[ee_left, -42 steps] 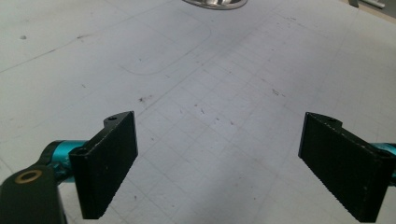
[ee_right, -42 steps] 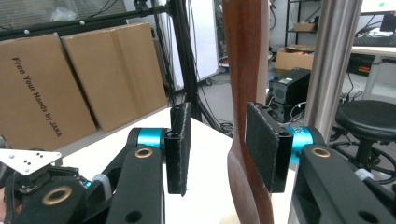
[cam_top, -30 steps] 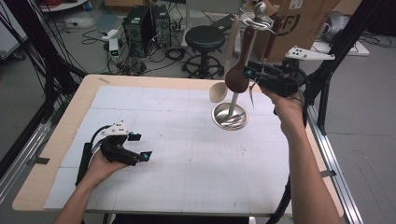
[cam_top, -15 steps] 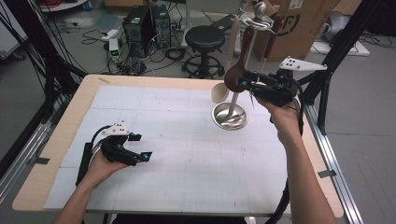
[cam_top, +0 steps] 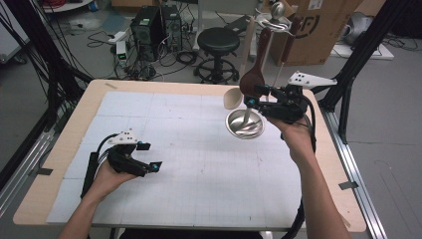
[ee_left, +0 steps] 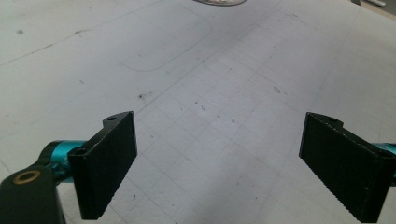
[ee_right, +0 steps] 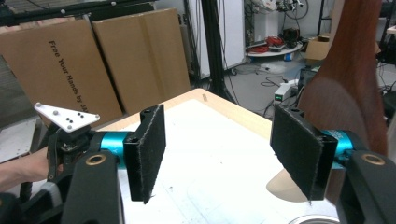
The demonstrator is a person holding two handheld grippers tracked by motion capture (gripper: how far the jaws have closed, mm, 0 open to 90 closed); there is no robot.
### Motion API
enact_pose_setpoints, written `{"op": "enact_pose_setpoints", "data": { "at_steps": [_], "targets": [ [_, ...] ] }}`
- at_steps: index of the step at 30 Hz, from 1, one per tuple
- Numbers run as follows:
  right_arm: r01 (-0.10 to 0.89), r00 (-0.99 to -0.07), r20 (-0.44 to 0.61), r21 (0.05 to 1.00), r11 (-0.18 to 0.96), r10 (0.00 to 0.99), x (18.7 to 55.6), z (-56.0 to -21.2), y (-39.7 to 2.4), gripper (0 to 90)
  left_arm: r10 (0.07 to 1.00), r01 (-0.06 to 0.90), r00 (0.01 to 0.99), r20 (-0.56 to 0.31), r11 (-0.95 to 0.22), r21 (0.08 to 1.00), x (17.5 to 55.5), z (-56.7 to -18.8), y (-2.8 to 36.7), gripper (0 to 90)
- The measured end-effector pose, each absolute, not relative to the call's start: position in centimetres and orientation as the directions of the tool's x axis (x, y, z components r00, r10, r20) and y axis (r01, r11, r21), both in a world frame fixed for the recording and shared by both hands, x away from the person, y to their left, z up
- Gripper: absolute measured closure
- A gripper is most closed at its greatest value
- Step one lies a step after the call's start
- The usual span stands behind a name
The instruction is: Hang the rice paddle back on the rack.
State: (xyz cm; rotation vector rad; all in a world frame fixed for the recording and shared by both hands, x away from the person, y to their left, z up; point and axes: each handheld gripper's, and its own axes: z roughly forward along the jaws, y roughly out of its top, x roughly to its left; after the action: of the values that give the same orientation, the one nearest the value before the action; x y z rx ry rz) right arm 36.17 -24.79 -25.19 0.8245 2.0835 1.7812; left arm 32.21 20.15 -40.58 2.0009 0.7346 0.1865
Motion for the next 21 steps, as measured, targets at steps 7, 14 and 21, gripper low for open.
{"op": "enact_pose_setpoints", "data": {
  "at_steps": [7,14,21],
  "targets": [
    [0.264,-0.782,0.172,0.962,0.068,0.599,35.9,-26.8,-24.6,23.0,0.572,0.423,0.804,-0.166,-0.351,0.835,32.2,-40.5,20.2,11.7],
    [0.274,-0.785,0.149,0.954,0.12,0.602,35.5,-28.6,-24.1,16.8,0.573,0.423,0.803,-0.167,-0.35,0.836,32.2,-40.5,20.2,11.6],
    [0.286,-0.79,0.136,0.944,0.164,0.598,35.0,-30.7,-23.6,14.9,0.574,0.427,0.801,-0.171,-0.346,0.835,32.1,-40.5,20.2,11.5]
  ]
}}
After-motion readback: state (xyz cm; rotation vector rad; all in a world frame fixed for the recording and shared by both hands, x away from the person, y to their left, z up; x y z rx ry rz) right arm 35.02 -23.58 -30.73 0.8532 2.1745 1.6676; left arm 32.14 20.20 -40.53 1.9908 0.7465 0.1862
